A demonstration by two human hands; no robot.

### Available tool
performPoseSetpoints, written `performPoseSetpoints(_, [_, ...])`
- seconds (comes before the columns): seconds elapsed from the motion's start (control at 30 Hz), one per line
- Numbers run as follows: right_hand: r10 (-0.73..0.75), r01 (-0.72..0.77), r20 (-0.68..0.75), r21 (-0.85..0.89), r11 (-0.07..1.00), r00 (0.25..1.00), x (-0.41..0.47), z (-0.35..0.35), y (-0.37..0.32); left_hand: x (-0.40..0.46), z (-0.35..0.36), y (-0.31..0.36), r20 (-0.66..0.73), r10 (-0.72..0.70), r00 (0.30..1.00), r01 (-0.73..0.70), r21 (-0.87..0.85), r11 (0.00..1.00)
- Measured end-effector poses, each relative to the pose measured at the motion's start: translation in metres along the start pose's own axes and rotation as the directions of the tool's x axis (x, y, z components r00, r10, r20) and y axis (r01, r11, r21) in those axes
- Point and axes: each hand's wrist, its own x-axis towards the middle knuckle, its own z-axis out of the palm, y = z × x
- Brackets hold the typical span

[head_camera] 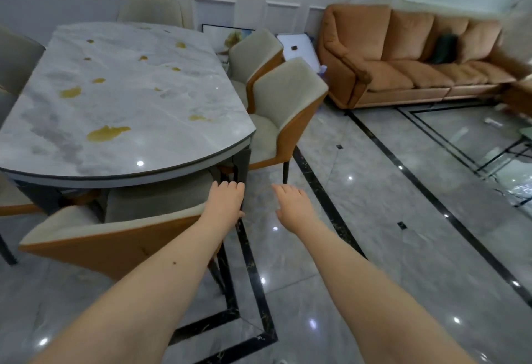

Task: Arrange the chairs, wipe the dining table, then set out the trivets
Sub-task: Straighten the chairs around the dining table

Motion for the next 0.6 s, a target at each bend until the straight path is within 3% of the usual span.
performPoseSetpoints(0.37, [0.115,-0.114,0.066,-0.005,0.993,0.991,0.021,-0.021,0.208,0.121,-0.015,0.164,0.023,0.050,0.998,-0.049,-0.018,0.999])
performPoseSetpoints(0.6, [0.172,-0.177,0.098,0.035,0.984,0.980,0.074,-0.022,0.287,0.215,-0.023,0.204,0.026,0.077,0.997,-0.077,-0.006,0.997])
